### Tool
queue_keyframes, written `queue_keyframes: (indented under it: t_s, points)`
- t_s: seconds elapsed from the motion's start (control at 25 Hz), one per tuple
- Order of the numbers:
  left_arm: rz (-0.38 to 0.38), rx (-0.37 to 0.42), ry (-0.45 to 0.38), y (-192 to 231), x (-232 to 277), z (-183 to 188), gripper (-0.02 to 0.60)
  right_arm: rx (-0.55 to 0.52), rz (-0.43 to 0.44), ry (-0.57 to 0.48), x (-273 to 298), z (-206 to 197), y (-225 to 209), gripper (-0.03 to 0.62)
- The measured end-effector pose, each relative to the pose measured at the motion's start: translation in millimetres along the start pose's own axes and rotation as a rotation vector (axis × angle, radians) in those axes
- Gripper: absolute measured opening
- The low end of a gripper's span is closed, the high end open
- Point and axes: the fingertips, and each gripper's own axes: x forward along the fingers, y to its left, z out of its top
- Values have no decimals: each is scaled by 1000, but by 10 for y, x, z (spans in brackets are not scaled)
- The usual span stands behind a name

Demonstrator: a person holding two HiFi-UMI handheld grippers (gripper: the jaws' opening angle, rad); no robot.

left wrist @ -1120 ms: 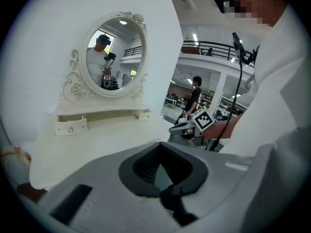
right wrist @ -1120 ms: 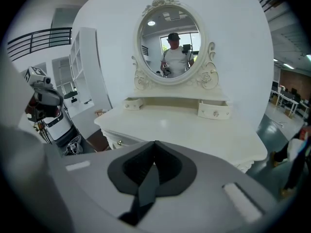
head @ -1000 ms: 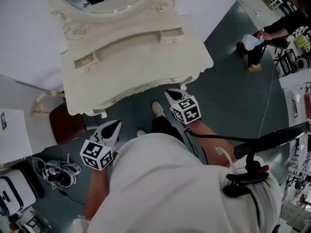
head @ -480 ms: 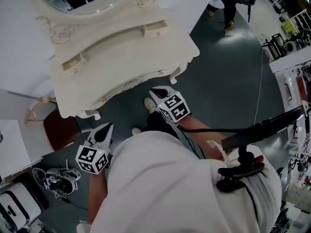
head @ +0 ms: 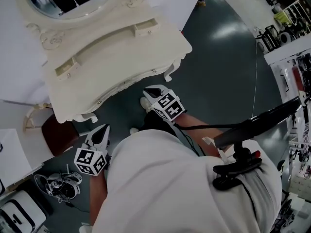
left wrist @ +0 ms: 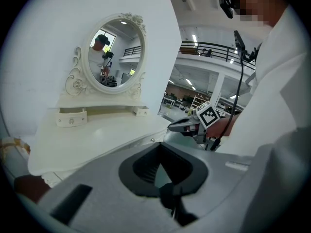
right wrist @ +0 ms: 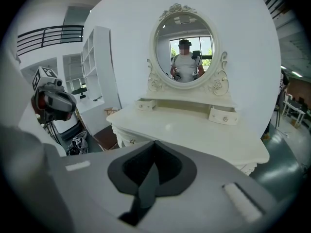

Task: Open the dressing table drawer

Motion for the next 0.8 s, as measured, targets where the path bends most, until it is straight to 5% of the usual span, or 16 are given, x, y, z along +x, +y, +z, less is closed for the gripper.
queue_keyframes:
  t_s: [0.8]
  points:
    - [-22, -2, 38, 179, 459, 206, 3, 45, -40, 22, 50, -3, -523, 0]
